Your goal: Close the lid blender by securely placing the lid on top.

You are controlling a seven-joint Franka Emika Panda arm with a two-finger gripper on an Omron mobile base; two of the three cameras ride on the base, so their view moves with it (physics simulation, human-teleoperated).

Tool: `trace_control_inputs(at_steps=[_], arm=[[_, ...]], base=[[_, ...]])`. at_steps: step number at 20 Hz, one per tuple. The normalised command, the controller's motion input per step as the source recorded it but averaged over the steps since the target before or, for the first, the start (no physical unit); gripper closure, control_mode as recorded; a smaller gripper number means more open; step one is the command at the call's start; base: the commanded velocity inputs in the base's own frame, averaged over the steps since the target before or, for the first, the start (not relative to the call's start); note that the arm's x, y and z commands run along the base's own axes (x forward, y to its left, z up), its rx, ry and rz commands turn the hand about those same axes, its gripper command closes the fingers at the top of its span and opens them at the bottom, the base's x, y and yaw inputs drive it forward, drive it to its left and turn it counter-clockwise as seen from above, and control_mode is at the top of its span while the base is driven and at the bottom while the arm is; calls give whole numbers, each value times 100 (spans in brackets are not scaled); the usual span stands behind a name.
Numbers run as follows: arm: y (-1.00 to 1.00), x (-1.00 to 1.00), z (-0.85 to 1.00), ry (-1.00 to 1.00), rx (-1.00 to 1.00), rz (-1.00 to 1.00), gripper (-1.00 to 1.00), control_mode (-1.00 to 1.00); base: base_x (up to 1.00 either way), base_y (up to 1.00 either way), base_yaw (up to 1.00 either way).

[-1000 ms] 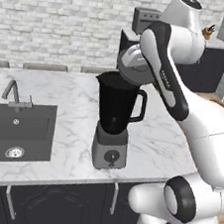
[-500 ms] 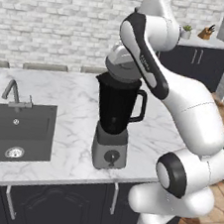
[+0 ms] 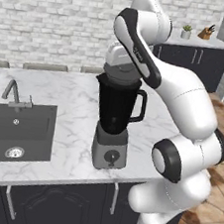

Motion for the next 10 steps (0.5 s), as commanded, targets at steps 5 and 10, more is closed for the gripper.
trace_control_inputs(at_steps=[5,10], arm=[[21,5,-17,9,-5,0,100,-100],[25,14,-16,3,-6,0,100,-100]], base=[[0,0,0],[0,0,0]])
